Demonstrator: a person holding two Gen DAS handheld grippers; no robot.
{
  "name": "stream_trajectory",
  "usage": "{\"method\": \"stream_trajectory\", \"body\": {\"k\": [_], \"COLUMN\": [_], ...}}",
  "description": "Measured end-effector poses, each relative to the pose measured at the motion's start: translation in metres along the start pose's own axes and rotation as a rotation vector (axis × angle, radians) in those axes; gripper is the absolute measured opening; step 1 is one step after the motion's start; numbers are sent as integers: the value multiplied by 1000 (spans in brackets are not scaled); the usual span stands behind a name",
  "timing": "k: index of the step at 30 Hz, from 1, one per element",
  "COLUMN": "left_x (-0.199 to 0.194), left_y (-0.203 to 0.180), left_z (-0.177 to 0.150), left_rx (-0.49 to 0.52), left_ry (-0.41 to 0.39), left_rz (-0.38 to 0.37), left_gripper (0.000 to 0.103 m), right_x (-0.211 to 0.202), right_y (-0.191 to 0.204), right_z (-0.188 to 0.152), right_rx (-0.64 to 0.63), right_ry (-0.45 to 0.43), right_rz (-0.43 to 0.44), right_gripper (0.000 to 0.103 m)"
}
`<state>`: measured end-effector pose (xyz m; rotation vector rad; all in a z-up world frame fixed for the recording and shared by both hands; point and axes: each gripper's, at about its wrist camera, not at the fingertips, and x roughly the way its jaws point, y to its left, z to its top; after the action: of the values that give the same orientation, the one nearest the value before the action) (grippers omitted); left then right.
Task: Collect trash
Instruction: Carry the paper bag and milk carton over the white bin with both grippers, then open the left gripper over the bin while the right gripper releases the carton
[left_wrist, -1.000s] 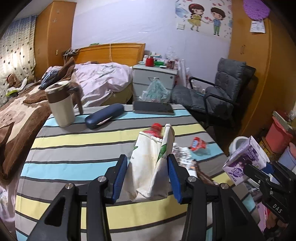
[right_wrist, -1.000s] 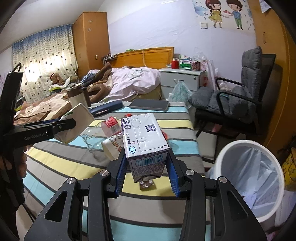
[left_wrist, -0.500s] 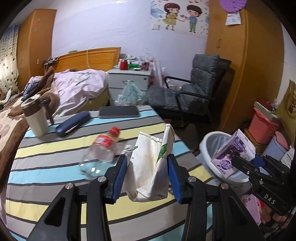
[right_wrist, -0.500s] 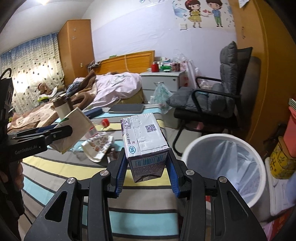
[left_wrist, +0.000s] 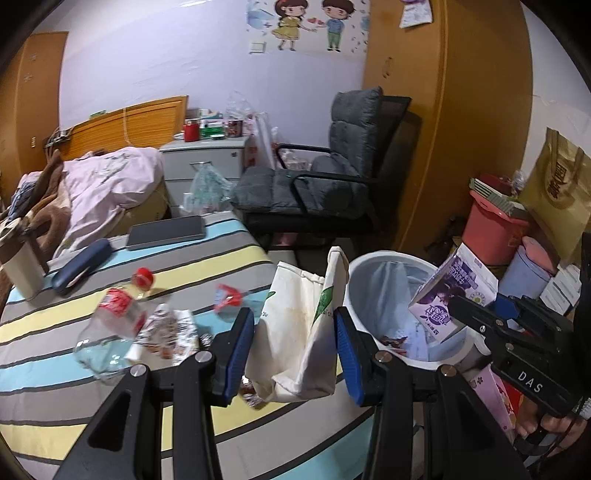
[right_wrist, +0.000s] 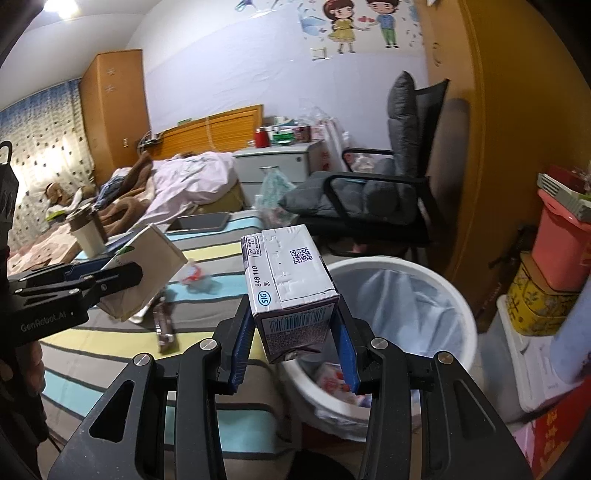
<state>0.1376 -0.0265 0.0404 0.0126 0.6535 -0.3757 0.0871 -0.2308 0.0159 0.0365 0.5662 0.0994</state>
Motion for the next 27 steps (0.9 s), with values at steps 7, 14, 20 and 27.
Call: {"method": "stream_trajectory", "body": {"k": [7,14,20,27], "left_x": [17,43,65,83], "left_y": [-28,-56,-78,-90], "left_z": [5,6,8,9], "left_rx": [40,69,85,91], "left_ry": [13,53,84,109], "left_rz": [-31,-81,-124,-148], "left_gripper": [46,46,47,48], "right_x": [-2,11,19,30], "right_y": [-22,-44,-58,-72], "right_z": [-2,-5,-6,-10], "right_rx": [23,43,58,62], "right_ry": [4,53,86,130], "right_rz": [-45,-92,-109,-135], "right_gripper": [43,43,43,43]}}
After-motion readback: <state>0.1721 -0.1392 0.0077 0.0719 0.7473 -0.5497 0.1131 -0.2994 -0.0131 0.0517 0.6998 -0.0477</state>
